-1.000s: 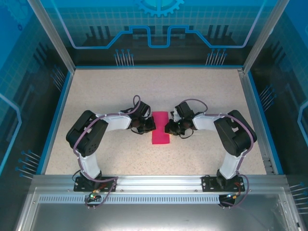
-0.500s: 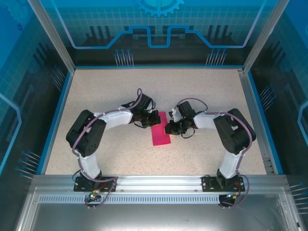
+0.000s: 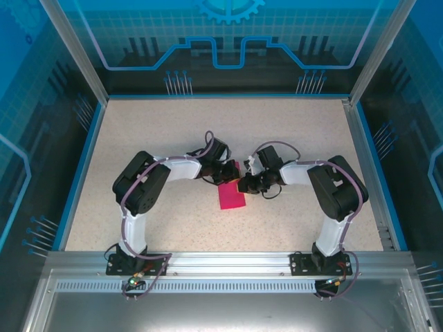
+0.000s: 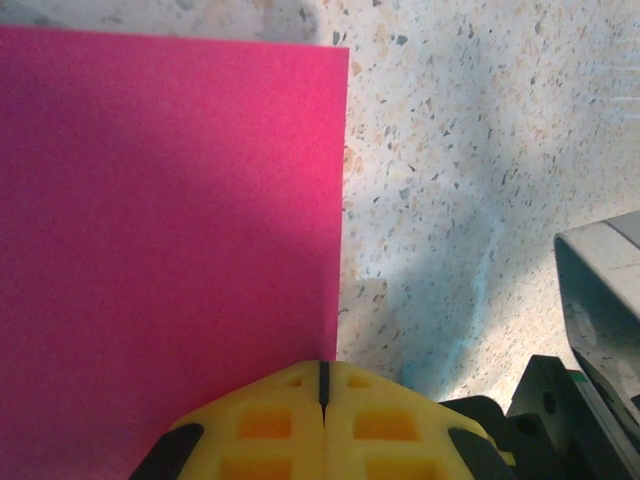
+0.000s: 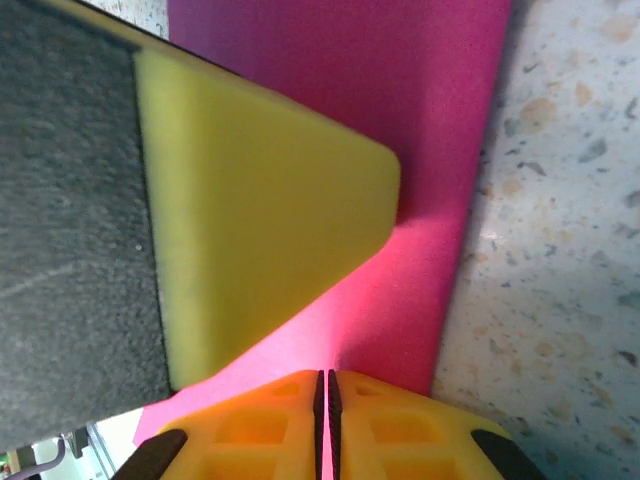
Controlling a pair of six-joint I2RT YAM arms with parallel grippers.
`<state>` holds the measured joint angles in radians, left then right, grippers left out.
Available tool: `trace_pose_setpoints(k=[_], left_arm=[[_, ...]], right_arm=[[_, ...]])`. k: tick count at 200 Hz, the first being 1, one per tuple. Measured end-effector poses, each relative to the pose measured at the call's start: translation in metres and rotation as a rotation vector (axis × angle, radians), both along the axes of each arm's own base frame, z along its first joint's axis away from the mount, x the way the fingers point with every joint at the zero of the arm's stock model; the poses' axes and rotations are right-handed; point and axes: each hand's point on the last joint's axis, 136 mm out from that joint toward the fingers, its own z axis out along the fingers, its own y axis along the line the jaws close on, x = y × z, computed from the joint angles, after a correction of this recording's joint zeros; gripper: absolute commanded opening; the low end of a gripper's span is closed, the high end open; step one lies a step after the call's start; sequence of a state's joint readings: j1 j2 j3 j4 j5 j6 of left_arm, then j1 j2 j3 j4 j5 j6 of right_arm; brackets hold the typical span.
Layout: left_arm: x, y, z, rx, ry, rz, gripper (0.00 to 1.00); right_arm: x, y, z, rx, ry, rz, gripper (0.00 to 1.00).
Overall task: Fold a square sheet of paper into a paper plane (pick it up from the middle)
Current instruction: Hold the square sheet of paper at the center of the table, then first fold in half a square sheet of paper at the center of the table.
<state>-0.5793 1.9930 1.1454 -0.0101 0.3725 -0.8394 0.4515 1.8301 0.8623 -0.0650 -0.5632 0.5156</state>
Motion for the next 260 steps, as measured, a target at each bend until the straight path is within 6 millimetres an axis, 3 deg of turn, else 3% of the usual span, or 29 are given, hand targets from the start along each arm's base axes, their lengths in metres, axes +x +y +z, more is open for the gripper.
trace_pose_setpoints(k=[52, 104, 170, 221, 260], left_arm=[[0.018, -0.008, 0.009, 0.016, -0.024, -0.006, 0.0], [0.011, -0.001, -0.007, 0.068, 0.009, -0.011, 0.0], [0.011, 0.0, -0.008, 0.076, -0.01, -0.033, 0.0], [0.012, 0.0, -0.009, 0.071, -0.019, -0.038, 0.0], [0.012, -0.001, -0.01, 0.064, -0.028, -0.038, 0.0]], right_arm=[[0.0, 0.001, 0.0, 0.007, 0.002, 0.002, 0.13], [0.0, 0.001, 0.001, 0.012, 0.005, 0.004, 0.13], [-0.001, -0.001, 0.004, 0.018, 0.019, -0.008, 0.14], [0.009, -0.001, 0.02, 0.027, 0.0, -0.02, 0.15], [0.007, -0.001, 0.014, 0.018, 0.018, -0.021, 0.15]])
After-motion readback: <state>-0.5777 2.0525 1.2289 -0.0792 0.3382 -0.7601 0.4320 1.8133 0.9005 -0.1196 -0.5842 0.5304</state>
